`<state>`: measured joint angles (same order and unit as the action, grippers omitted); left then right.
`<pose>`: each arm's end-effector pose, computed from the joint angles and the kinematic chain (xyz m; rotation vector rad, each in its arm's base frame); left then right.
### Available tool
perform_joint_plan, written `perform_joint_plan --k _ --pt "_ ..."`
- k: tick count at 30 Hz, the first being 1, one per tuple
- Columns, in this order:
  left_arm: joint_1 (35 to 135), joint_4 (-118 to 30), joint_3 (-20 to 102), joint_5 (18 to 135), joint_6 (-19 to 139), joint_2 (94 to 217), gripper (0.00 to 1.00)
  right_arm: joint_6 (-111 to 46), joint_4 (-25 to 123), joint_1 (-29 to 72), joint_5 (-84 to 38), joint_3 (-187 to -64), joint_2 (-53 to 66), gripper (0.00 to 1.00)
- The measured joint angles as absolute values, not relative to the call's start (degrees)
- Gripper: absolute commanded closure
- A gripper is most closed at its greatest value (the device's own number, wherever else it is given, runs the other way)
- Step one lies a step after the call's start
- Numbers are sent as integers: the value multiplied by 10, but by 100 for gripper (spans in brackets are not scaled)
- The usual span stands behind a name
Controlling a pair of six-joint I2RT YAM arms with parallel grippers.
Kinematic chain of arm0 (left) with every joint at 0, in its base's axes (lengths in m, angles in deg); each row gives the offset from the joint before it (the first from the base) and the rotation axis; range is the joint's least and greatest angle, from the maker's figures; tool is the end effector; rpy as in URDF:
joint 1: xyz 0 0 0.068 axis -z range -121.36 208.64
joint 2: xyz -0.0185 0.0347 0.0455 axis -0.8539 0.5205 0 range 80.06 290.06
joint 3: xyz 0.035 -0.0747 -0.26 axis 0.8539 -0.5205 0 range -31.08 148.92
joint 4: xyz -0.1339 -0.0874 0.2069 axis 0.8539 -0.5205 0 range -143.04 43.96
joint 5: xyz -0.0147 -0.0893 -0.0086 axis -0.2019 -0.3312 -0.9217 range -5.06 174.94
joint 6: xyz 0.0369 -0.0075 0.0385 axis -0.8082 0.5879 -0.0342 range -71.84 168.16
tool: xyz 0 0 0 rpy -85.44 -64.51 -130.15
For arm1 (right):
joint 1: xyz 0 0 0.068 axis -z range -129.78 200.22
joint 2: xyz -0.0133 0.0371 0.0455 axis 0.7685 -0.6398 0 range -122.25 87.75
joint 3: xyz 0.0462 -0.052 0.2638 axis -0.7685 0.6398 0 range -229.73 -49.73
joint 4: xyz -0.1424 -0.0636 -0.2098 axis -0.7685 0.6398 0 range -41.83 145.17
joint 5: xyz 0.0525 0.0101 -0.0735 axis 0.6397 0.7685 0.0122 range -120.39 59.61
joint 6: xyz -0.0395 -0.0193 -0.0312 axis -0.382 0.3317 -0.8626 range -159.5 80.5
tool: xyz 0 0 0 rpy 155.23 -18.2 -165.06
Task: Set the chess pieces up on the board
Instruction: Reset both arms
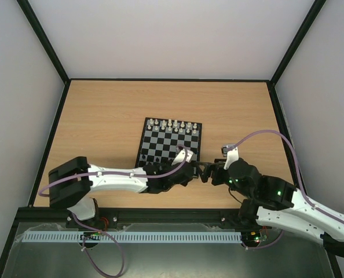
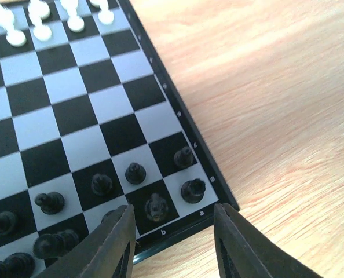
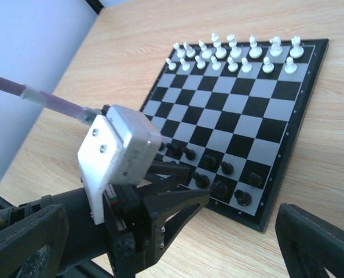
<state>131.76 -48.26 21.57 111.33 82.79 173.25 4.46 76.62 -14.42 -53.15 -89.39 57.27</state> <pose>0.1131 -0.3185 0.1915 0.5258 2.2079 -0.4854 0.0662 0.1076 0.3104 -0.0765 1.9846 0.9025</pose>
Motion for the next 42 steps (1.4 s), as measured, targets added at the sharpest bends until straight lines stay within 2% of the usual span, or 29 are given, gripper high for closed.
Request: perform_joint_plan --k 5,9,11,12,13,18,22,28,31,35,38,42 --pt "1321 -491 213 1125 826 1671 51 45 766 -144 -537 -894 595 1" --pt "1323 -511 202 1145 822 1598 38 45 766 -144 -543 -894 587 1" --pt "1323 -521 196 1160 820 1560 28 44 766 -144 -549 -894 581 2" --pt "1323 -526 195 1167 817 1546 12 43 766 -144 -553 -894 579 1" --pt "1322 -534 195 1174 816 1532 2 42 766 -144 -560 -894 577 1" --pt "1298 -579 190 1216 819 1468 1 29 753 -144 -615 -894 564 2" --pt "1245 -601 151 1244 827 1371 1 1 715 -144 -662 -894 532 1" --pt "1171 -617 82 1279 843 1220 1 -80 623 -118 -707 -898 422 1" --pt "1136 -612 54 1291 830 1182 1 -116 580 -42 -688 -912 360 1" --pt "1055 -585 37 1286 809 1196 1 -144 521 82 -663 -915 316 1" --pt "979 -552 27 1251 791 1224 1 -149 476 171 -650 -894 315 1" --pt "887 -499 -6 1213 776 1253 1 -147 418 239 -654 -814 346 1"
